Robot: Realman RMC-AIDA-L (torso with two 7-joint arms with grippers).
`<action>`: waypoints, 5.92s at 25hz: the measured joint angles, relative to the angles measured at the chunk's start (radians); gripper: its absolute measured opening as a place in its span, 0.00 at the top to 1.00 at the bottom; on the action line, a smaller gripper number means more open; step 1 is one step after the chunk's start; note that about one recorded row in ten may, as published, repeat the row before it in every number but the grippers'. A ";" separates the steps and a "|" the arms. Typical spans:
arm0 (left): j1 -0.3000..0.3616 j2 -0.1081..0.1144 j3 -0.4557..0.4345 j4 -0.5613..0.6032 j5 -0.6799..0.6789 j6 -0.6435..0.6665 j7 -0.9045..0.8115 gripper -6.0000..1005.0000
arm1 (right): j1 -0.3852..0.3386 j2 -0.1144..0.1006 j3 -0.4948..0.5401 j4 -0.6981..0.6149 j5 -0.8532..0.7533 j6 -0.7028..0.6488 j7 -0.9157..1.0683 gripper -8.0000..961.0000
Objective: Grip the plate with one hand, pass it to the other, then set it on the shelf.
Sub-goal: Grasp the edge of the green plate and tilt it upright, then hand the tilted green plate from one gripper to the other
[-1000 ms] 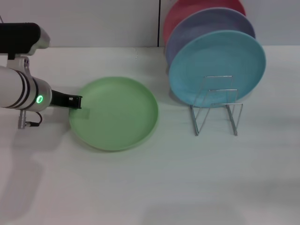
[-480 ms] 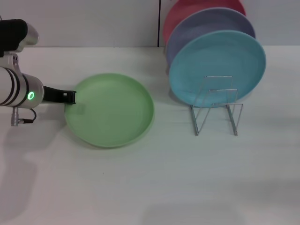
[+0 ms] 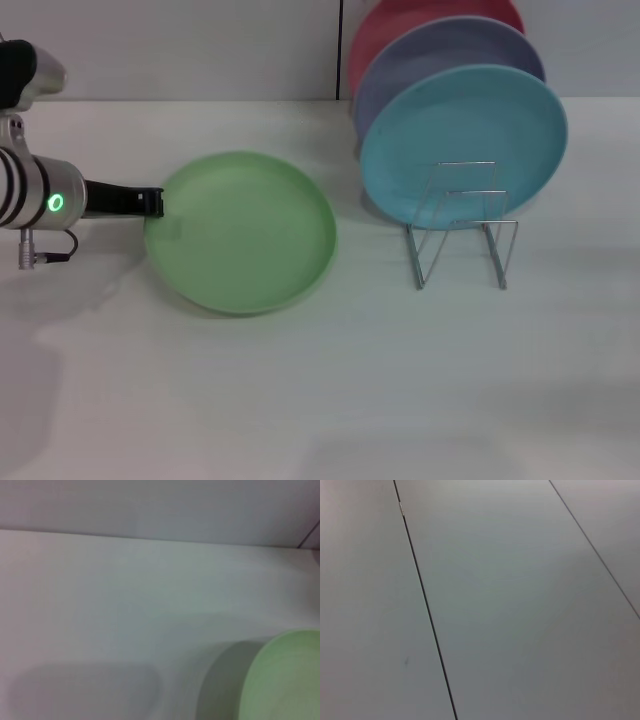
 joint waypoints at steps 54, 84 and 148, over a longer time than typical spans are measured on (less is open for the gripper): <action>0.116 -0.010 -0.075 0.100 -0.593 0.370 0.486 0.96 | 0.013 -0.004 -0.023 -0.004 -0.002 0.015 0.000 0.35; 0.219 -0.008 0.245 0.002 -0.858 0.908 0.752 0.96 | 0.044 -0.016 -0.052 0.000 -0.001 0.061 -0.050 0.35; 0.362 -0.020 0.821 0.567 0.300 2.215 -0.498 0.96 | -0.132 0.013 -0.775 0.461 0.001 0.227 -0.127 0.38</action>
